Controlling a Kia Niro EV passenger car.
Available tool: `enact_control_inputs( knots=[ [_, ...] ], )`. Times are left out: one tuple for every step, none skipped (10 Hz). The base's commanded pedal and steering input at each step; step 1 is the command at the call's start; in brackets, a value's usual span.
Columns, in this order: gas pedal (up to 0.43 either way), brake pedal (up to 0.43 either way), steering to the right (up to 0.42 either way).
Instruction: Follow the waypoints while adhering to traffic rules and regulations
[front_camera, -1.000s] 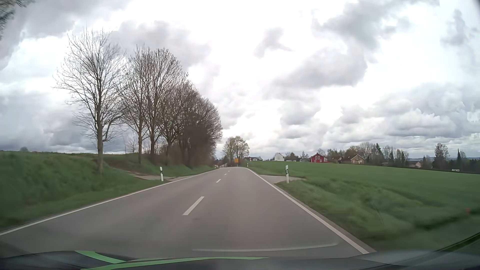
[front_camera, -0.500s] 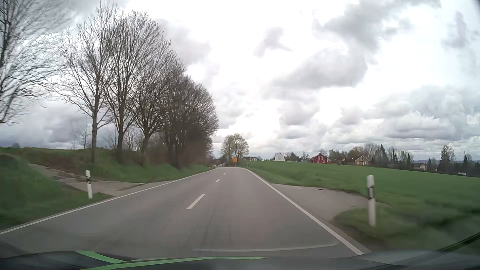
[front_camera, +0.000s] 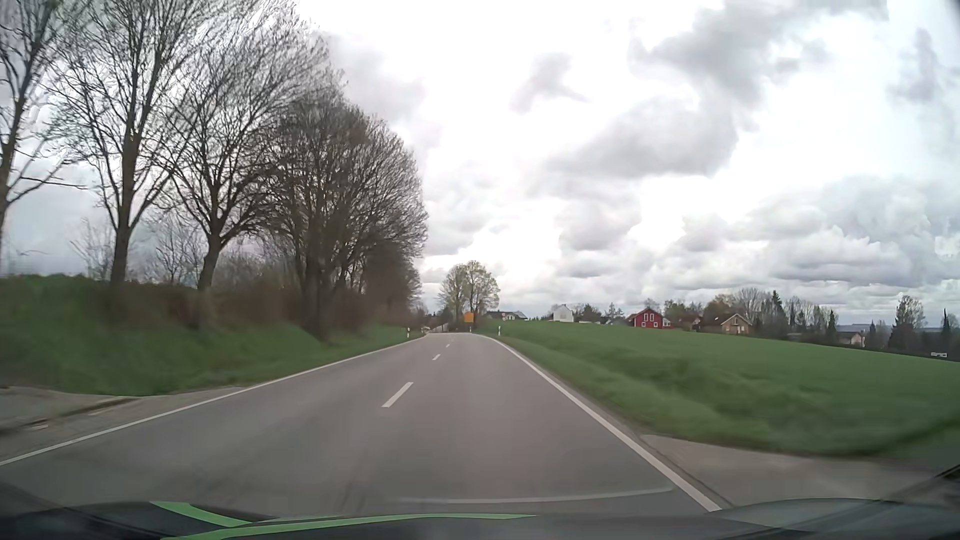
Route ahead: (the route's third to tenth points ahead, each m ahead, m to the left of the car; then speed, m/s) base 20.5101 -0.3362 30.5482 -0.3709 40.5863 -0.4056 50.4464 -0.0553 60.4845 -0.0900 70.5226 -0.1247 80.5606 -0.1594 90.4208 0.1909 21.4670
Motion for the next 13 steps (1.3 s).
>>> enact_control_inputs(
  knots=[
    [0.000,0.000,0.000],
    [0.000,0.000,0.000],
    [0.000,0.000,0.000],
    [0.000,0.000,0.000],
    [0.000,0.000,0.000],
    [0.000,0.000,0.000],
    [0.000,0.000,0.000],
    [0.000,0.000,0.000],
    [0.000,0.000,0.000],
    [0.000,0.000,0.000],
    [0.000,0.000,0.000],
    [0.000,0.000,0.000],
    [0.000,0.000,0.000]
  ],
)
